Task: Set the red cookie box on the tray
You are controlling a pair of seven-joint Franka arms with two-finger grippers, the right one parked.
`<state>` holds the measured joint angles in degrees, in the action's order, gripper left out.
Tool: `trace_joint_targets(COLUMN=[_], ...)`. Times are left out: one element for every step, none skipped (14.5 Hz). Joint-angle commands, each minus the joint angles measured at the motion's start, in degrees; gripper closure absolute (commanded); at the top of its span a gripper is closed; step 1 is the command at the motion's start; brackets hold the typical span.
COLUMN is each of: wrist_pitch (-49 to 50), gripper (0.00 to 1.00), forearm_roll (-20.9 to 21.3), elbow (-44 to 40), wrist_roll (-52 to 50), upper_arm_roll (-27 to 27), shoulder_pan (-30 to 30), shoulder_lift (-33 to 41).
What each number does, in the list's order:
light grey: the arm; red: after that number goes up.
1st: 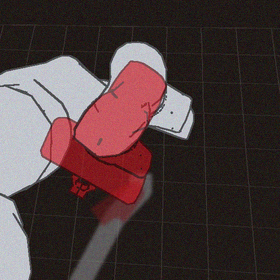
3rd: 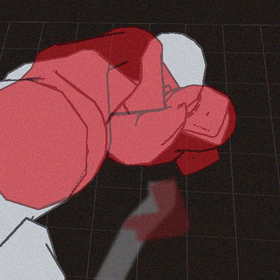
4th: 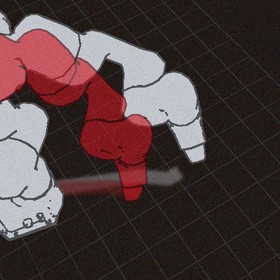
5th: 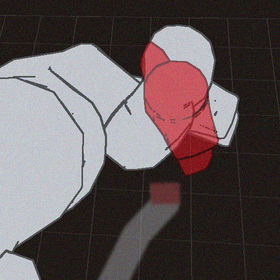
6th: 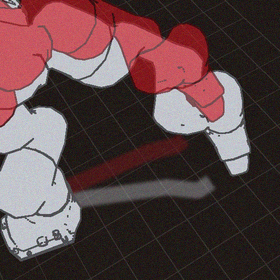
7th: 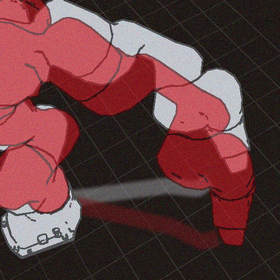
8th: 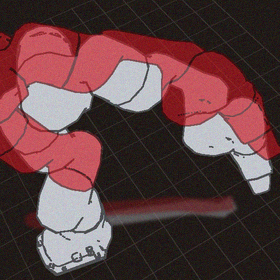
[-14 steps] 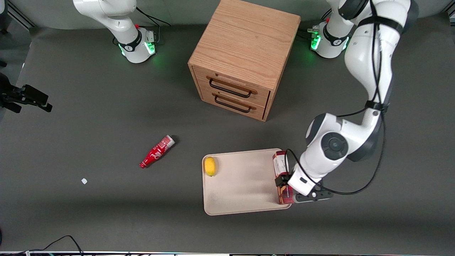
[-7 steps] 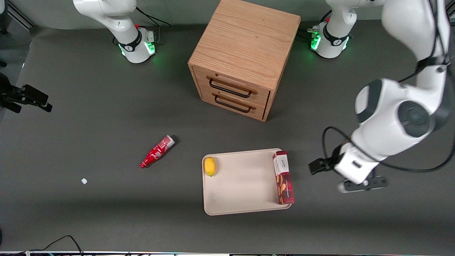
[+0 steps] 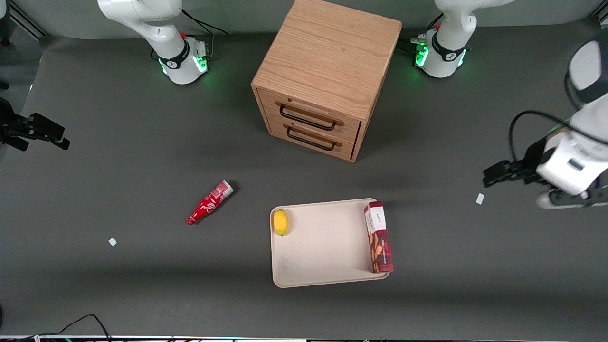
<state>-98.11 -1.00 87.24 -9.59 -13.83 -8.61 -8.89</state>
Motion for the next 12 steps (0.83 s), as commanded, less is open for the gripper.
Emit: trace_joint_targets(wrist_pitch=[1.6,2.05,2.05,2.14,2.31,2.75,2.75,2.67,2.67,2.67,2.67,2.75], gripper=[0.0,0.0,0.0,0.0,0.0,0.0,0.0,0.0,0.0,0.0,0.0,0.0], forearm_roll=[-0.49,-0.32,-0.41,-0.32,-0.32,0.2,1.95,3.18,3.28,3.2,3.2,3.28], elbow=[7.85,9.34,10.92,11.81,12.17,12.17,12.08,12.08,12.08,11.99,11.99,11.91], wrist_roll=[4.48,5.88,8.07,10.01,11.07,11.34,11.69,12.48,13.1,13.28,13.28,13.19], upper_arm_roll=[1.08,1.08,1.17,1.26,1.26,1.26,1.26,1.26,1.26,1.26,1.26,1.26], shoulder_pan=[-2.98,-4.21,-5.27,-6.15,-6.59,-6.77,-6.95,-7.03,-7.03,-7.03,-7.21,-7.3], shoulder_lift=[8.7,10.63,12.48,13.72,14.42,14.87,14.87,14.78,14.78,14.78,14.87,14.78])
